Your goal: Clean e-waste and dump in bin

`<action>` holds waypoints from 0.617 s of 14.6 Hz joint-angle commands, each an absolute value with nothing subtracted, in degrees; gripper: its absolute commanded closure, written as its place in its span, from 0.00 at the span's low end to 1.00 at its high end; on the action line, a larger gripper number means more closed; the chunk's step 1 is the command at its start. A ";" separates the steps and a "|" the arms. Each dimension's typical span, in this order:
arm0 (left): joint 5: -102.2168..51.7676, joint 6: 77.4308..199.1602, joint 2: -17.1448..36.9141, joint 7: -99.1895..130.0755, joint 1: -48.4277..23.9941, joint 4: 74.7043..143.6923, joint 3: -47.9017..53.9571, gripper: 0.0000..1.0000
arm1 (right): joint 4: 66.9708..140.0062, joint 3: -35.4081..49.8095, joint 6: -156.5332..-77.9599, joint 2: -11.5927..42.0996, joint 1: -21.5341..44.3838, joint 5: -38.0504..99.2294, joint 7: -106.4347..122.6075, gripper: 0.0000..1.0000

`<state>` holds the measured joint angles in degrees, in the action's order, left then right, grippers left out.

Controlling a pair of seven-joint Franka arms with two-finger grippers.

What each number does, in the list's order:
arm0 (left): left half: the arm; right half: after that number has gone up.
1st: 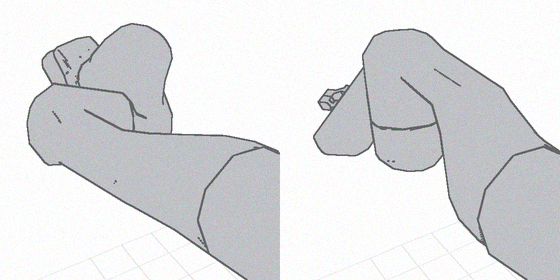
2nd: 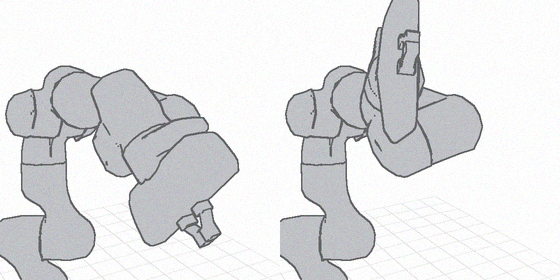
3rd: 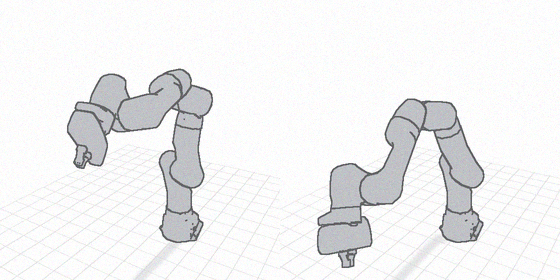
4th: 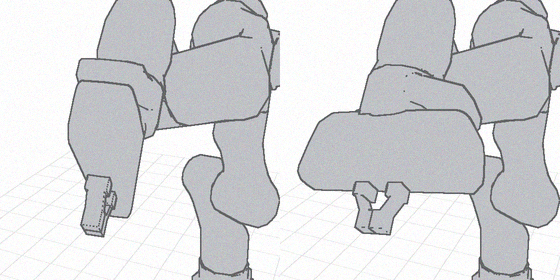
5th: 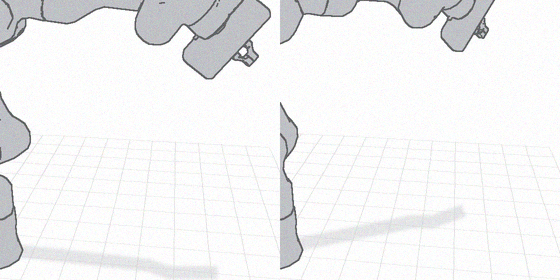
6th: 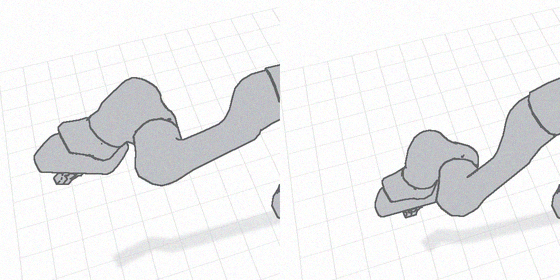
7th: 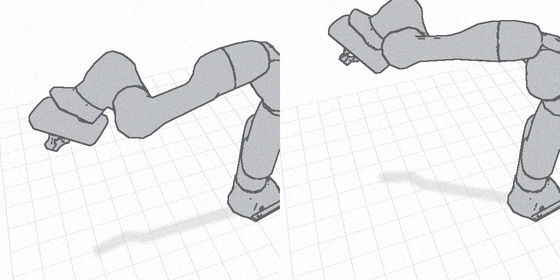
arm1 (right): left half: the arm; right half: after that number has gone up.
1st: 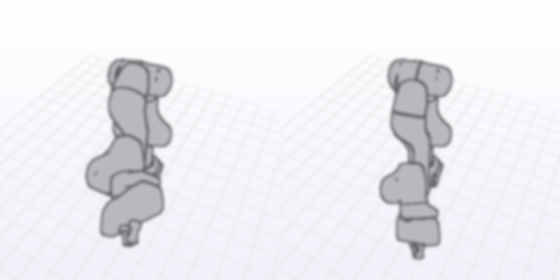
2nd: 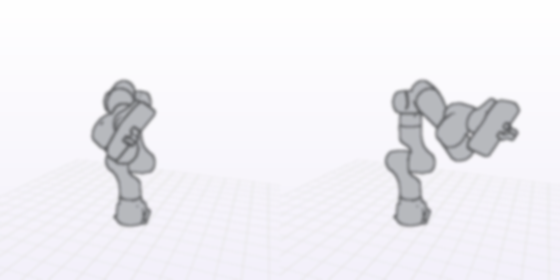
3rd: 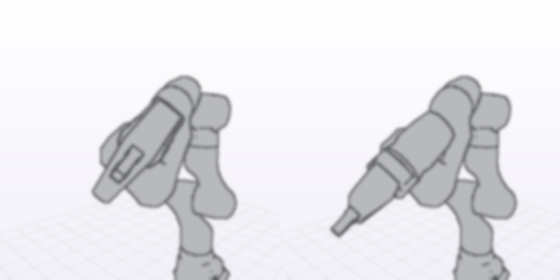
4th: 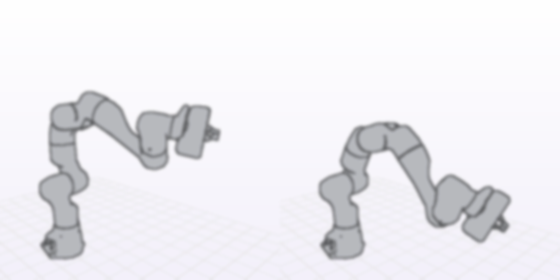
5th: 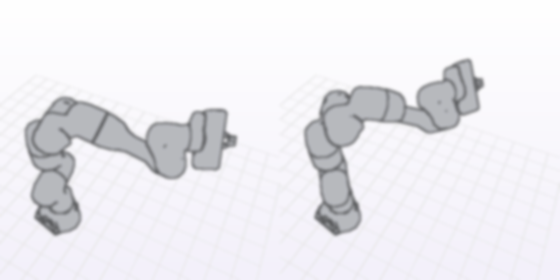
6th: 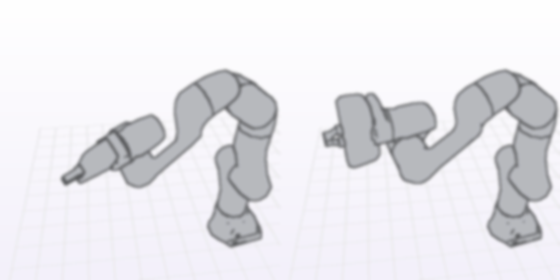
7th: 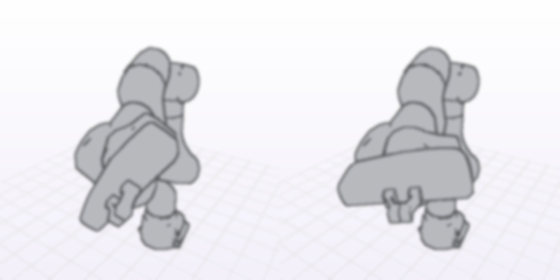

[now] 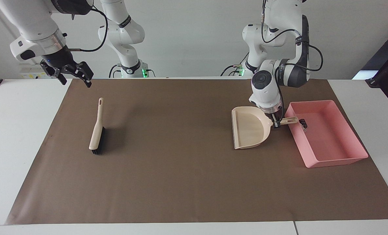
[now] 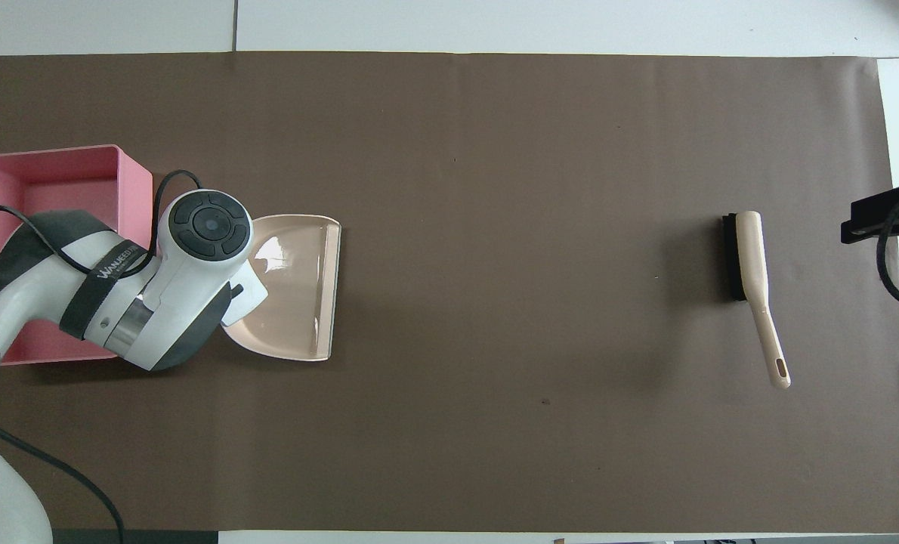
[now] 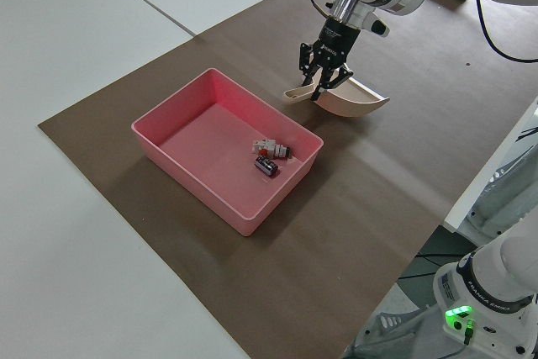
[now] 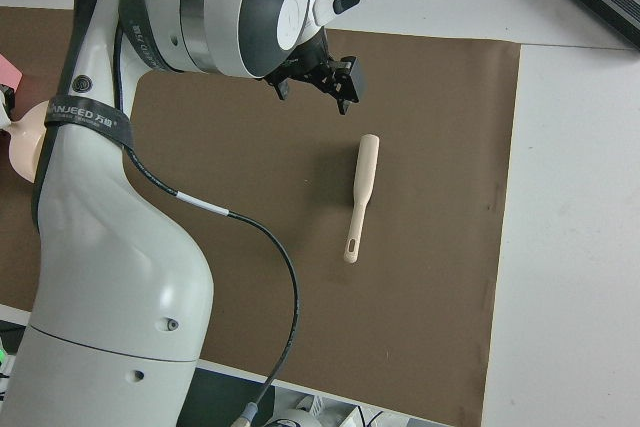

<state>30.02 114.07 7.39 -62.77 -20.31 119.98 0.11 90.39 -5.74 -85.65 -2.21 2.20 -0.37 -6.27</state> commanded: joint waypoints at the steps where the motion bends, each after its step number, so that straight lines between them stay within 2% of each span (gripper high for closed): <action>1: 29.27 116.01 8.88 -61.17 -21.89 120.41 -0.70 1.00 | 89.99 -4.75 -84.73 -1.93 -0.34 -0.09 -7.12 0.01; 7: 29.27 117.07 8.88 -61.53 -21.36 120.76 -0.79 1.00 | 90.53 -1.06 -84.55 -2.46 -2.64 -1.05 -6.24 0.01; 8: 29.27 116.98 8.88 -61.18 -21.27 120.67 -0.79 0.98 | 90.61 -1.05 -84.46 -2.55 -2.55 -1.05 -6.15 0.01; 9: 29.27 116.81 8.88 -61.08 -21.18 120.50 -0.70 0.80 | 90.96 -1.05 -84.46 -2.72 -2.37 -1.05 -6.24 0.01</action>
<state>30.02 115.31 9.14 -61.66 -21.02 120.02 -0.03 90.43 -2.10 -85.22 -2.15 -1.31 -0.37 -6.33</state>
